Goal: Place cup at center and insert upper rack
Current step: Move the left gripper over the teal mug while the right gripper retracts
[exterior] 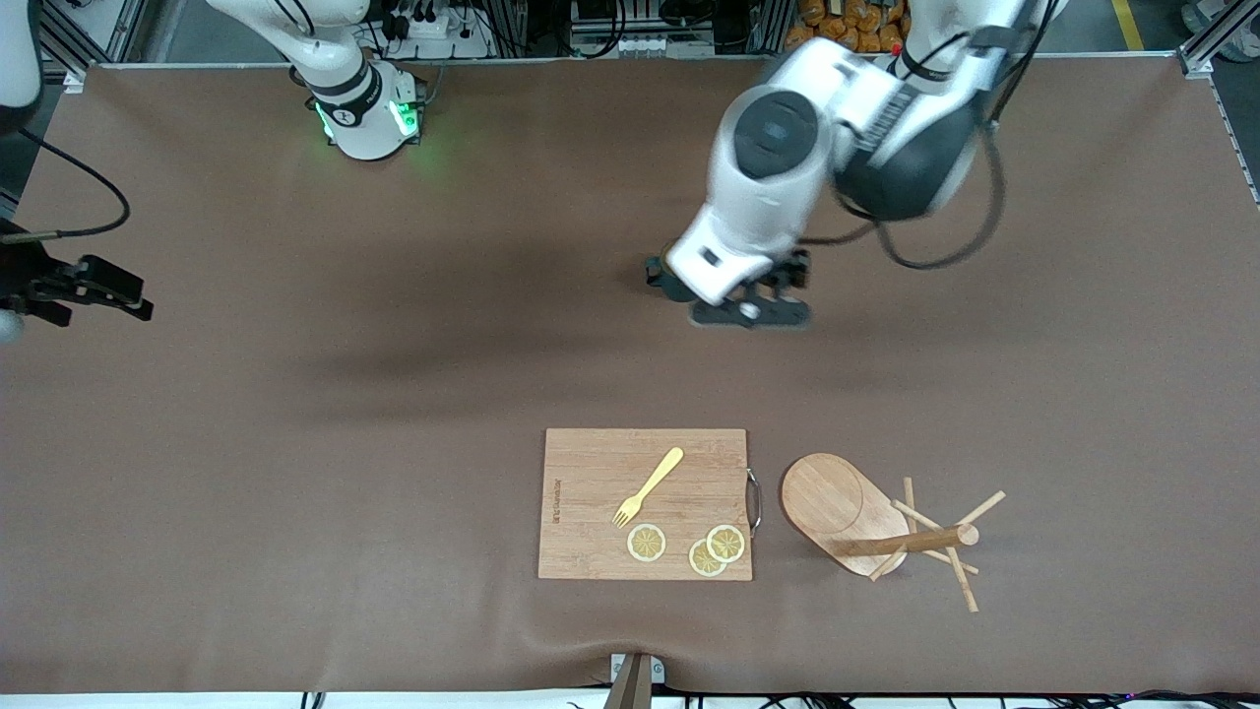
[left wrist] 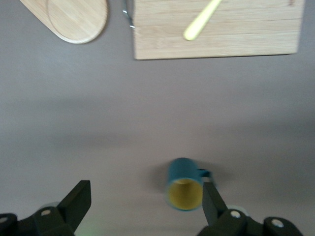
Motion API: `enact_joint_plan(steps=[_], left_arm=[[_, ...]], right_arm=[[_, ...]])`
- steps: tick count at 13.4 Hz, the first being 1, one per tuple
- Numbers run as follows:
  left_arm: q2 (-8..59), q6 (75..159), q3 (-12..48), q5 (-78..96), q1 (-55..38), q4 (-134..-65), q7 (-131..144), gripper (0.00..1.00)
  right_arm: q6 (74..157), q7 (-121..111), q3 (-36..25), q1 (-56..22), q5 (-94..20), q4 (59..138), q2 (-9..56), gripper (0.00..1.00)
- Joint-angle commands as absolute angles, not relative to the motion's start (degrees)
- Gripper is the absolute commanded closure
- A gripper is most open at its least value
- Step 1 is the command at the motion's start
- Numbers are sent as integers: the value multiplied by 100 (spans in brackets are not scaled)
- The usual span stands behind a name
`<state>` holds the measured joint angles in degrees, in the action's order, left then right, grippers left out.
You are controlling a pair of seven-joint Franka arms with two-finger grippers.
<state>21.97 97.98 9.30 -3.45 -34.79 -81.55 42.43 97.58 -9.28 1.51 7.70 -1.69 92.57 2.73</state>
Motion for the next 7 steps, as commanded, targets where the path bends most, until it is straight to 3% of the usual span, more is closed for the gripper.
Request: enact_joint_plan(steps=[1,7], left_arm=[[2416,10150,879,-624,-4243,-7919,5287,0],[2723,10476,923,-1362,-5290,-7945,7160,0]], right_arm=[[9606,-896,141,765,-53,8974,211,0],[9607,-826,176,730,-78,8877,202,0]])
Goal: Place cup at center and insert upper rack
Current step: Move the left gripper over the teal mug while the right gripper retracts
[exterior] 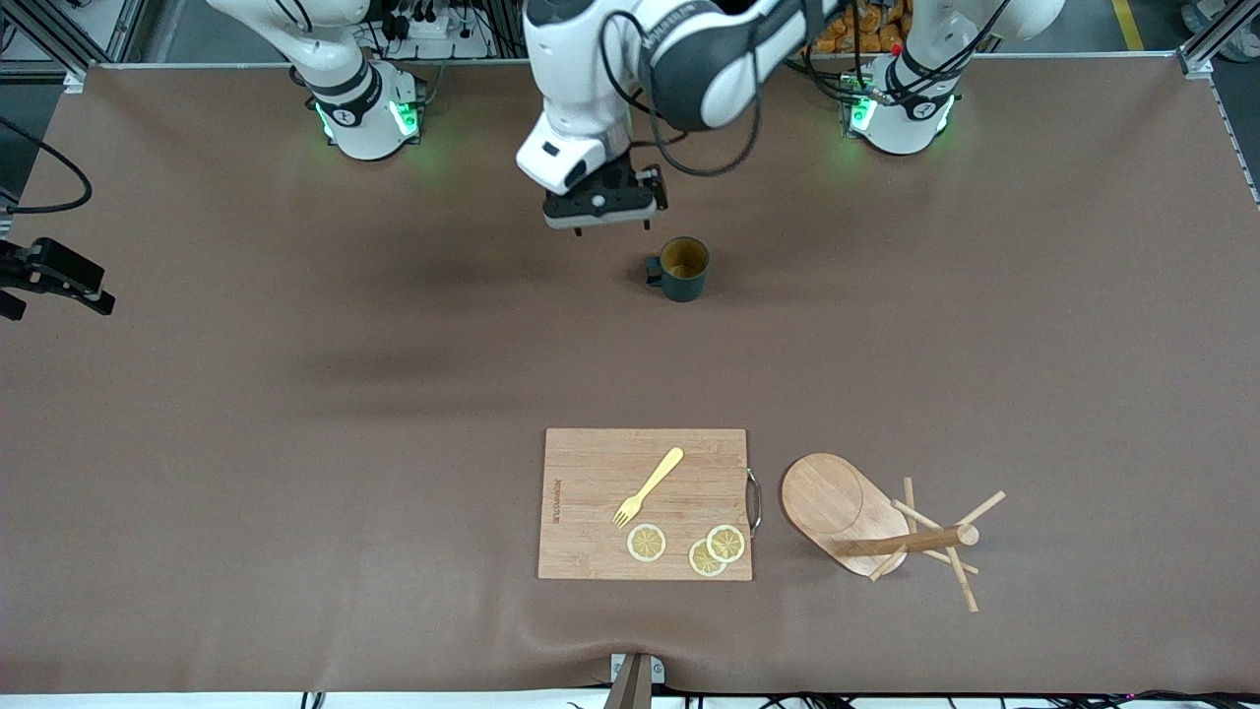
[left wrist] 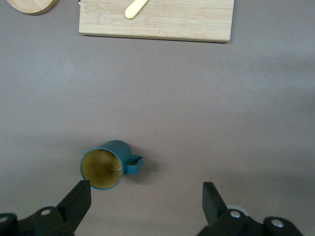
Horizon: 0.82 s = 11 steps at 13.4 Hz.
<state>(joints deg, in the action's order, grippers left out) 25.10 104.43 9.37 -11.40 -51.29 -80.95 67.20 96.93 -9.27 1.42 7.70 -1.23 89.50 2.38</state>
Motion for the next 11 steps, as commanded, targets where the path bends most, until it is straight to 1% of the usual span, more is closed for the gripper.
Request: enact_joint_plan(steps=[1,2,4,6,9,11], left_arm=[[2846,10537,914,-1406,-5413,-7963,7311,0],[2943,10582,914,-1554,-5553,-8006,7452,0],[2971,10652,932,-1827,-5625,-8391,7987,0],[2927,10941,940,-1925,-5748,-8787,8470,0],[2752,11731,940,-2520,-6037,-9718,9357,0],[2725,12057,1028,-3126,-6178,-10219,10025,0]], right_arm=[[9572,-817,193,634,-79,8868,185,0],[9484,-817,202,433,-70,8859,158,0],[9265,-817,220,317,-79,8859,141,0],[9290,-835,194,203,-53,8798,141,0],[9378,-861,167,237,26,8745,141,0],[9378,-844,184,211,105,8754,114,0]])
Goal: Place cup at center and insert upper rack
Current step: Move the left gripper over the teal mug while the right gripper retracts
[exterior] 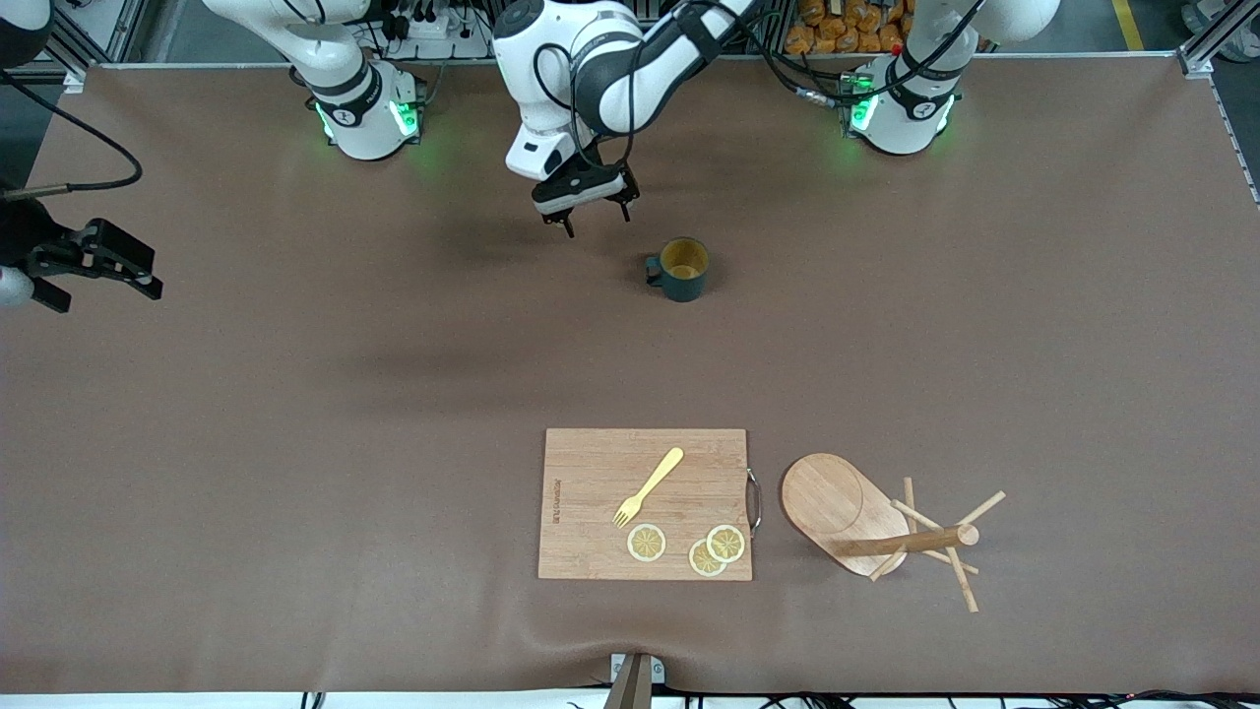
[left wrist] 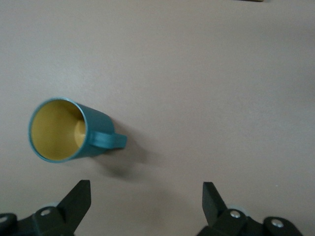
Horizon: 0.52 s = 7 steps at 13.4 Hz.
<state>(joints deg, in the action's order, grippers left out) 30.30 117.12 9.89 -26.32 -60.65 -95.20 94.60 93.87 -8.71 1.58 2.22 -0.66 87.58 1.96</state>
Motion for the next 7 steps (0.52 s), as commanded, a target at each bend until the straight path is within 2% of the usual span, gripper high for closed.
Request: enact_joint_plan(steps=[1,4,7], left_arm=[[2725,12154,1107,-3364,-6179,-10413,10281,0],[2803,12182,1239,-4014,-6179,-10740,10975,0],[3180,12208,1239,-5164,-6214,-10749,12089,0]], right_arm=[[9378,-844,193,202,114,8754,106,0],[9378,-844,167,228,263,8745,105,0],[9360,-818,158,220,281,8745,105,0]])
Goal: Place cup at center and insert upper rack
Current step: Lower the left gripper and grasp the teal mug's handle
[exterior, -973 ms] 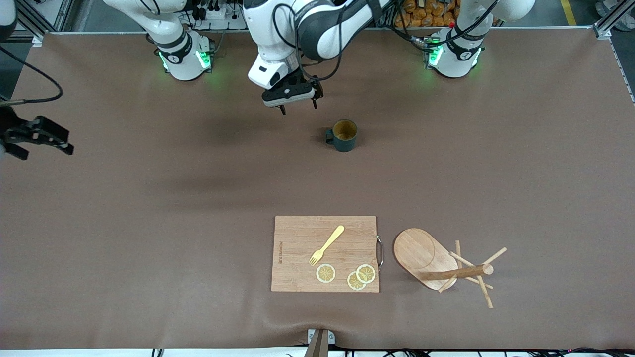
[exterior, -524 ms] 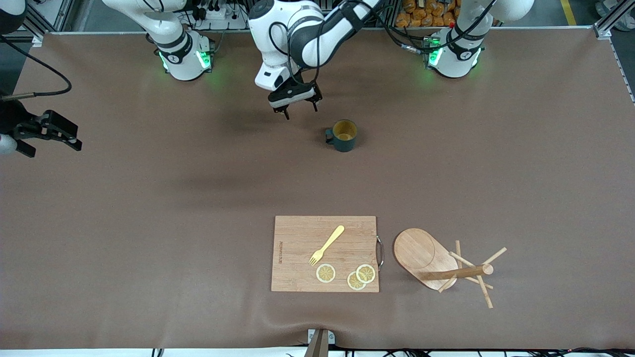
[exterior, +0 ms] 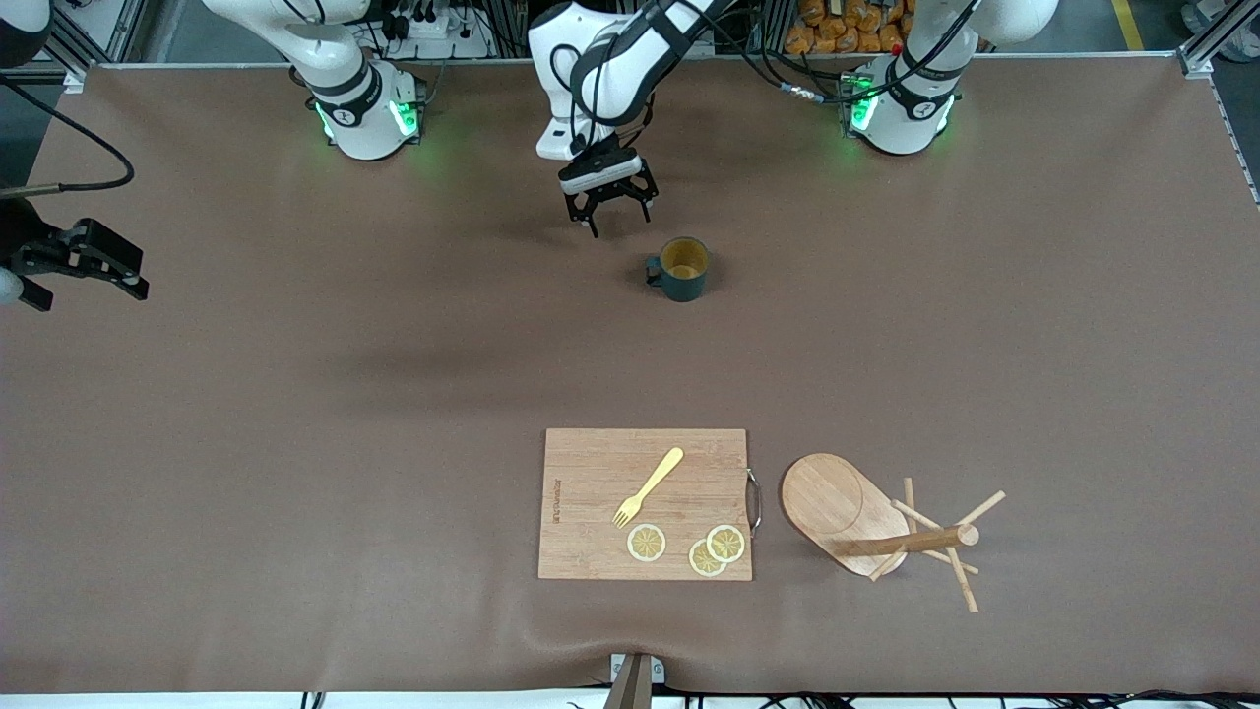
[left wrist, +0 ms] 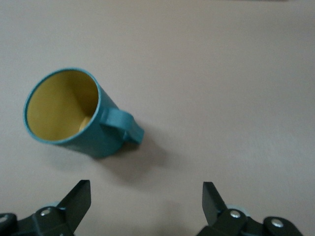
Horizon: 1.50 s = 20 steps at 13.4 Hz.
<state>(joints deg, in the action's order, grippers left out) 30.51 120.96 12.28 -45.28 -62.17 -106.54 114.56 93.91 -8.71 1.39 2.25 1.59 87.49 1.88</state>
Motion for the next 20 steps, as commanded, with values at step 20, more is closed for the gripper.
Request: enact_joint_plan(steps=[20], left_arm=[[4139,11672,1125,-7382,-6231,-10328,12920,0]], right_arm=[[9316,-738,141,255,272,8745,105,0]])
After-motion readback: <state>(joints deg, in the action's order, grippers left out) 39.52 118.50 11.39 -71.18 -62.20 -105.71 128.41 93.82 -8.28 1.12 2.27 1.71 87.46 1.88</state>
